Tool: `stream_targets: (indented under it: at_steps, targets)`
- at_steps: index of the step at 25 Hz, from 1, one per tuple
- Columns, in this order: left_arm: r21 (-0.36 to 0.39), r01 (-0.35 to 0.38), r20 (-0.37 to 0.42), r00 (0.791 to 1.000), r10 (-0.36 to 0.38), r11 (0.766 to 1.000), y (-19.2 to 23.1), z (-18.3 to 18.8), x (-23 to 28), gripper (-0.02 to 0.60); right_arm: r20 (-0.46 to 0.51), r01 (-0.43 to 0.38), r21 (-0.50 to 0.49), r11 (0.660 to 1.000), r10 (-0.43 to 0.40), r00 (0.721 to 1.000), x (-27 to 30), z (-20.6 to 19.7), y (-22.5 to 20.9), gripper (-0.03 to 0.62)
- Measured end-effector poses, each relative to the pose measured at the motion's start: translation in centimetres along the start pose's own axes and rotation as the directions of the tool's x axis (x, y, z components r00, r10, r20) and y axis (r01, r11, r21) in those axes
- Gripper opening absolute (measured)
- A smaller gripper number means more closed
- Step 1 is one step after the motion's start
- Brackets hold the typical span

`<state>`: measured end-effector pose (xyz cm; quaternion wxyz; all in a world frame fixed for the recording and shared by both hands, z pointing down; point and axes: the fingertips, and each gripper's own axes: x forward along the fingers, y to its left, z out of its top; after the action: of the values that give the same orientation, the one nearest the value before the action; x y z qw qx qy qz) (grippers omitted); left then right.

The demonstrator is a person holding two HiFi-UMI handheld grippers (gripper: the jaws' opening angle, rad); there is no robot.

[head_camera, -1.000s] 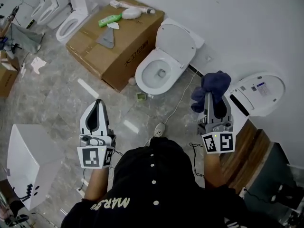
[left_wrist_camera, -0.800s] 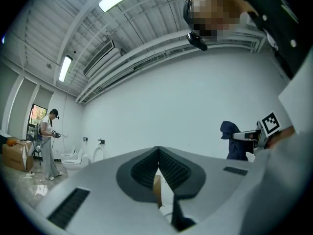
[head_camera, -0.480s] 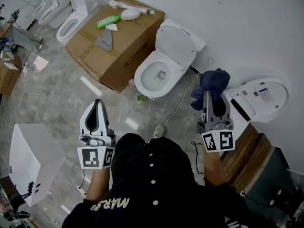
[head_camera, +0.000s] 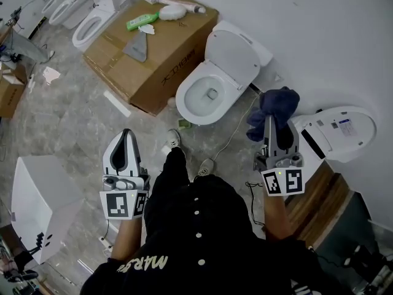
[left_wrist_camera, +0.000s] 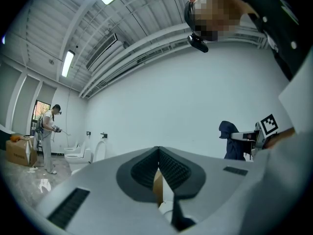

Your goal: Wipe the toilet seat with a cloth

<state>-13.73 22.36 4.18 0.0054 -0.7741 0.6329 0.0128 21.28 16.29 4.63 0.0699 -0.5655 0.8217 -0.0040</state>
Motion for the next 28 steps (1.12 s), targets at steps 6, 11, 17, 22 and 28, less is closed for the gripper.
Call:
stream_targets:
  at_steps: [6,11,17,22,28]
  targets:
    - [-0.007,0.051,0.008,0.999,-0.051,0.999,1.5,-0.5,4.3,0.011,-0.009,0.037,-0.012,0.999,-0.037,0.999,3.0,-0.4,-0.4,0.074]
    - [-0.021,0.087,0.004,0.996,-0.087,0.996,3.3,-0.8,8.3,0.011,-0.018,0.057,-0.028,0.998,-0.058,0.998,6.3,-0.4,-0.2,0.074]
    - [-0.032,0.111,-0.002,0.994,-0.111,0.993,5.8,-1.2,12.7,0.011,-0.019,0.072,-0.045,0.996,-0.073,0.997,10.9,-0.7,0.0,0.074]
    - [-0.044,0.132,-0.017,0.991,-0.133,0.990,7.8,-1.8,15.9,0.011,-0.028,0.092,-0.027,0.995,-0.093,0.995,14.2,-1.4,0.3,0.074]
    - [-0.049,0.173,-0.035,0.984,-0.174,0.984,10.0,-2.4,19.6,0.011,-0.055,0.118,-0.029,0.993,-0.120,0.991,18.0,-2.8,0.8,0.074]
